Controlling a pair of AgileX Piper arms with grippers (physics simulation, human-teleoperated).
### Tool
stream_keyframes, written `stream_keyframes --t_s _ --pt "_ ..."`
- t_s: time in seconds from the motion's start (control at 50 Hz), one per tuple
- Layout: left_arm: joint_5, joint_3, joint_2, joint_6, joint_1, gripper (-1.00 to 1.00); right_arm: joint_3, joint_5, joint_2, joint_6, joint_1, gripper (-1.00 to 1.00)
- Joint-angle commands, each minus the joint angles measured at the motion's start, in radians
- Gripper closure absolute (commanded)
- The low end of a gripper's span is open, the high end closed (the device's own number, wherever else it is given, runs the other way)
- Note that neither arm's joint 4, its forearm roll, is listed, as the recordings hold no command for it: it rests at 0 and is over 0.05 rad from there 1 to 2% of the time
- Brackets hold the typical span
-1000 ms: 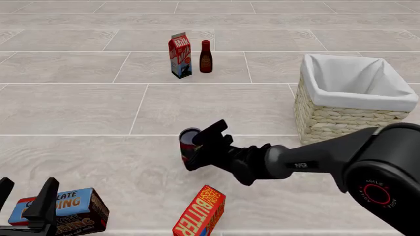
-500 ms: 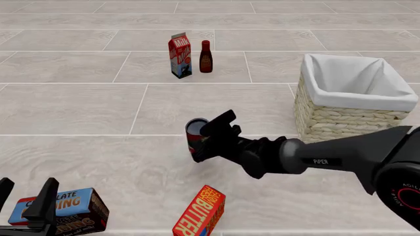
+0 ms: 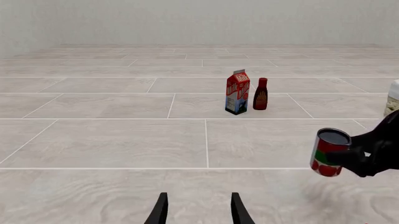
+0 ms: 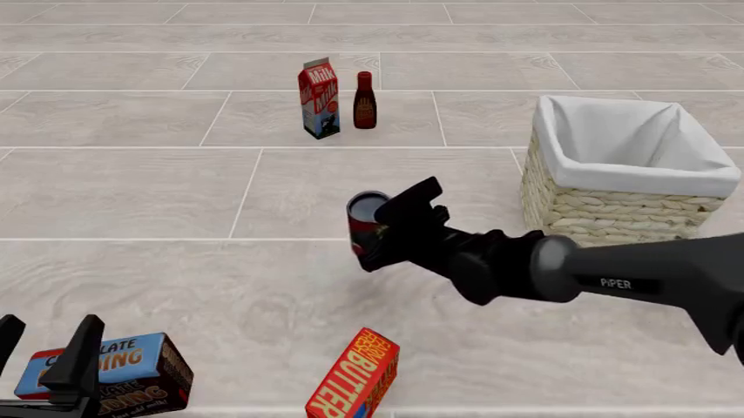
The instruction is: Pick the tomato sauce and place it in the basket.
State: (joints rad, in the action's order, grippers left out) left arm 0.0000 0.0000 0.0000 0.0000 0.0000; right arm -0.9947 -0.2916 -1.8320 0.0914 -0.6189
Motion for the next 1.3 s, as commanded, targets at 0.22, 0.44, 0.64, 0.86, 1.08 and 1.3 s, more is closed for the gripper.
stream_keyframes --t_s 0.22,0.44,0.64,0.86,1.08,1.3 --pt "0.0 0.0 0.0 0.0 0.0 -1.0 0.032 0.026 0.093 -0.002 0.046 1.0" --pt "0.0 0.0 0.0 0.0 0.0 -1.0 0.051 0.057 0.153 0.001 0.067 1.0" --pt "0.0 0.0 0.0 0.0 0.0 -1.0 0.056 0.097 0.217 -0.011 0.097 1.0" --pt "0.0 0.0 0.0 0.0 0.0 -1.0 0.044 0.155 0.26 -0.038 0.127 1.0" --pt "0.0 0.0 0.0 0.0 0.0 -1.0 0.003 0.259 0.309 -0.069 0.154 1.0" --pt "0.0 0.0 0.0 0.0 0.0 -1.0 -0.016 0.325 0.344 -0.07 0.182 1.0"
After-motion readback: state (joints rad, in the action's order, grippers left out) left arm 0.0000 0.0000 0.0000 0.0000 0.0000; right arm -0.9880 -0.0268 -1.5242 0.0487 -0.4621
